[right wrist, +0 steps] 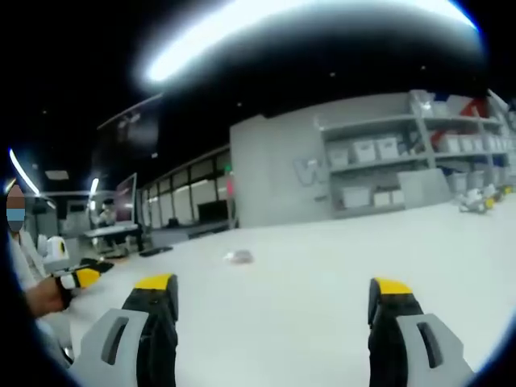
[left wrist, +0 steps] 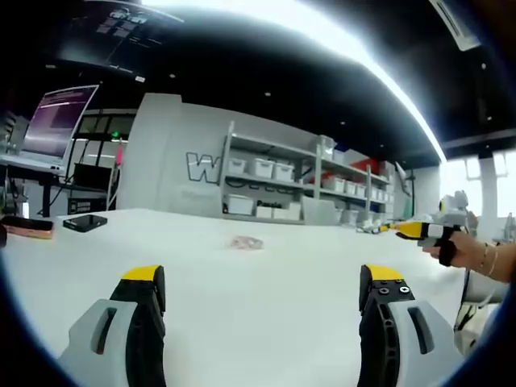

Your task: Open the resealable bag by pulling the two sides of the seal apart until the entire bag opening is separated and visibly accessible.

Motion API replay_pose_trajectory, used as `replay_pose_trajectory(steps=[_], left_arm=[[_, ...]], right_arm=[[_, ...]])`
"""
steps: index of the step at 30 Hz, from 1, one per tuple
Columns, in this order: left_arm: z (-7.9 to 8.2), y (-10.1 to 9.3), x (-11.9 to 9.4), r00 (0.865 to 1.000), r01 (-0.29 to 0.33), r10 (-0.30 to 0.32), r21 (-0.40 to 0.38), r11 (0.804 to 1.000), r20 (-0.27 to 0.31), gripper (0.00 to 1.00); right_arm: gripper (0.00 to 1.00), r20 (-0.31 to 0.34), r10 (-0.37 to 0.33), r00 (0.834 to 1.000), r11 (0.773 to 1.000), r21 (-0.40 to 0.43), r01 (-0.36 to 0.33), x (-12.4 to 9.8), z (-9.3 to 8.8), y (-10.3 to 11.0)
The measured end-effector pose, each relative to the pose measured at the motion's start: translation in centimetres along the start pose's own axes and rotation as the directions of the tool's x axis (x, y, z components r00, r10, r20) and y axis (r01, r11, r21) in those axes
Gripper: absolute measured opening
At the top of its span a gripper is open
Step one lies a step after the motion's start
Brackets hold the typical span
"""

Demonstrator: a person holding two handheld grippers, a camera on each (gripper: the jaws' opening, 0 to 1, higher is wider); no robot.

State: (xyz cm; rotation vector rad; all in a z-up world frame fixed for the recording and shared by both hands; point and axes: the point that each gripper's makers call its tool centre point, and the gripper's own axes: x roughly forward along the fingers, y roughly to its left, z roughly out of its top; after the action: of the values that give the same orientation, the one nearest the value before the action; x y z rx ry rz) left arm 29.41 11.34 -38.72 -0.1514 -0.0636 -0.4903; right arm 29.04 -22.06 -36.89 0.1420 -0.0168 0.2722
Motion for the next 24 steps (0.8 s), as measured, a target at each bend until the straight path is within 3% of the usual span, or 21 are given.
replay_pose_trajectory(steps=[24], left_arm=[[0.1,0.2,0.0,1.0,-0.012,0.012,0.006,1.0,0.011,0.99]], right_arm=[[1.0,0.058,-0.037,0.998,0.999,0.039,0.034,-5.1,0.1,-1.1]])
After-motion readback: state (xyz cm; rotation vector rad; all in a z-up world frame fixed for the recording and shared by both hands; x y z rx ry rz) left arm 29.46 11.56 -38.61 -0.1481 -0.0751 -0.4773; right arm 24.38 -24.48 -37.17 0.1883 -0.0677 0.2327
